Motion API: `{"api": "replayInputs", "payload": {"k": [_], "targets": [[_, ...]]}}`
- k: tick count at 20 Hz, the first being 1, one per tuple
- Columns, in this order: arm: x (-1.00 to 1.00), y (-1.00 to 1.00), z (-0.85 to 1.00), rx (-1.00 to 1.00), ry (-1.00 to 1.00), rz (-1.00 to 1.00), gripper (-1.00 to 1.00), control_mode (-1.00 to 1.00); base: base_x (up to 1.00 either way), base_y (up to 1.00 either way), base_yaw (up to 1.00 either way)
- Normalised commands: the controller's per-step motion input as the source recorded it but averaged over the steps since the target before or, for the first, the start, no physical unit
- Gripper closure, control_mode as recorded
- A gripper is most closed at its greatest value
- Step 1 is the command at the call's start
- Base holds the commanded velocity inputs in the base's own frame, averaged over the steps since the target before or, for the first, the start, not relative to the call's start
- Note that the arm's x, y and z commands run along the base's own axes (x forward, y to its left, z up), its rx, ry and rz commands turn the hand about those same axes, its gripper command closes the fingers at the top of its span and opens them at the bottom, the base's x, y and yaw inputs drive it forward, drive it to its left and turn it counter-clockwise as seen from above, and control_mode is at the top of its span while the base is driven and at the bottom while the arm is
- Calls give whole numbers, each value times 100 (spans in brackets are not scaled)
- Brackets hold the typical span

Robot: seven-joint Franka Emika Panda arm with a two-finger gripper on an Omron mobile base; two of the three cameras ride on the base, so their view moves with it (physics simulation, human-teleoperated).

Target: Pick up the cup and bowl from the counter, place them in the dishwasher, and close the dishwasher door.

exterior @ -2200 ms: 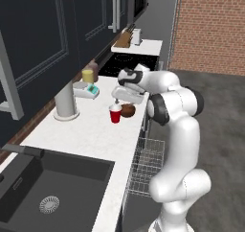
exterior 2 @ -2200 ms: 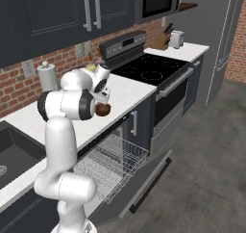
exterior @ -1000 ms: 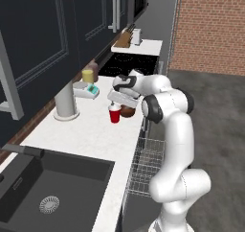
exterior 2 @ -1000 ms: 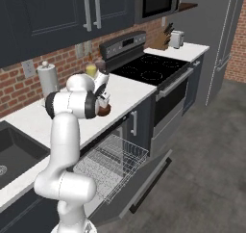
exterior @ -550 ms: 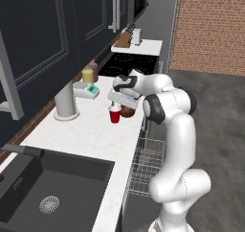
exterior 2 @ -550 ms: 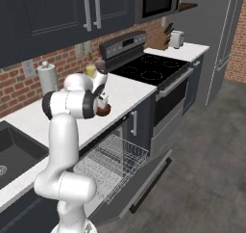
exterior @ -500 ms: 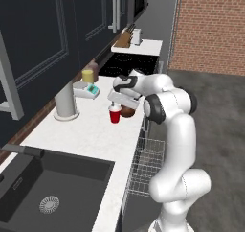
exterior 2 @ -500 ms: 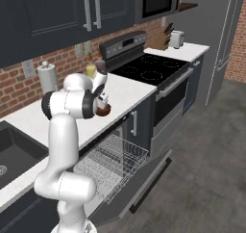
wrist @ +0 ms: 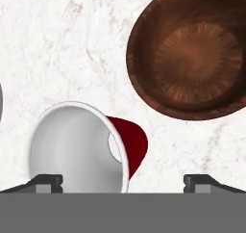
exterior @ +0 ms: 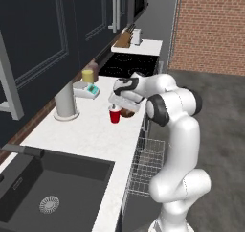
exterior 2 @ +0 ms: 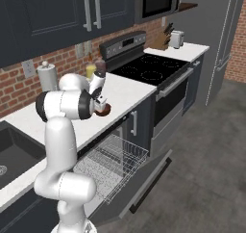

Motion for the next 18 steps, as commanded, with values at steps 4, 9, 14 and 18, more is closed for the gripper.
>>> {"api": "replayInputs", "payload": {"k": [4,9,14,18], "targets": [[0,-1,-9,0,0,-4,-100,-100,0,0,0],[12,0,-29,0,1,-1,-100,-100,0,0,0],[20,0,-38,0,2,0,-100,-100,0,0,0],[7,0,-24,0,0,0,100,-100,0,0,0]]}}
